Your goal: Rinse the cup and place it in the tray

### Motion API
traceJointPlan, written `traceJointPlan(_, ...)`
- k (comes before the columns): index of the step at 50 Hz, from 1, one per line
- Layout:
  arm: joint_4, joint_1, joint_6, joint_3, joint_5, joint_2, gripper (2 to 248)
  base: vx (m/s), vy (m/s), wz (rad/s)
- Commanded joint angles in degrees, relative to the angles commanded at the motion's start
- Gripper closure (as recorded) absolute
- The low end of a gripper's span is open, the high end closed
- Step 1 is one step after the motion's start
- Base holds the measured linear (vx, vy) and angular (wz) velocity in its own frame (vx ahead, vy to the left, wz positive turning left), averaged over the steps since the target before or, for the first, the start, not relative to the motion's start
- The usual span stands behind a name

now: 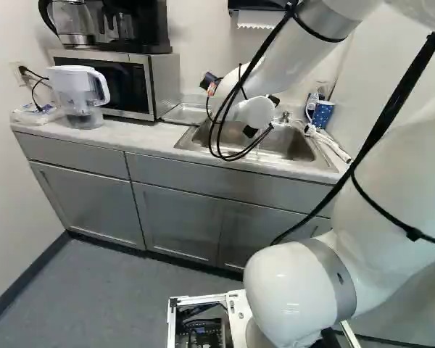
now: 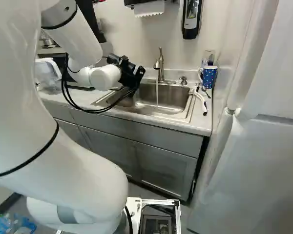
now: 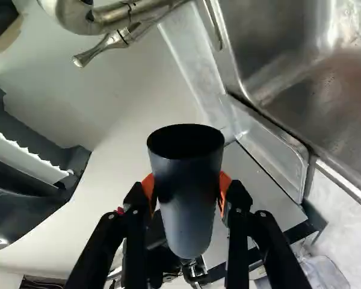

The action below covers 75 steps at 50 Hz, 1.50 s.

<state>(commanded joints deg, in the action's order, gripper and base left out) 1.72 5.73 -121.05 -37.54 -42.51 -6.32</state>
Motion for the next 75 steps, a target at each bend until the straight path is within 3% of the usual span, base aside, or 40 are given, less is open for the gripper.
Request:
traceJointPlan(12,0.0,0.0,0.1,0.0,0.0,0.0,129,0.0,0.0,0.0)
traceJointPlan(18,0.0,0.0,2.3,0.0,0.0,0.0,129,0.0,0.0,0.0)
traceJointPlan(75,0.0,0.0,36.2,0.0,0.0,0.0,129,0.0,0.0,0.0)
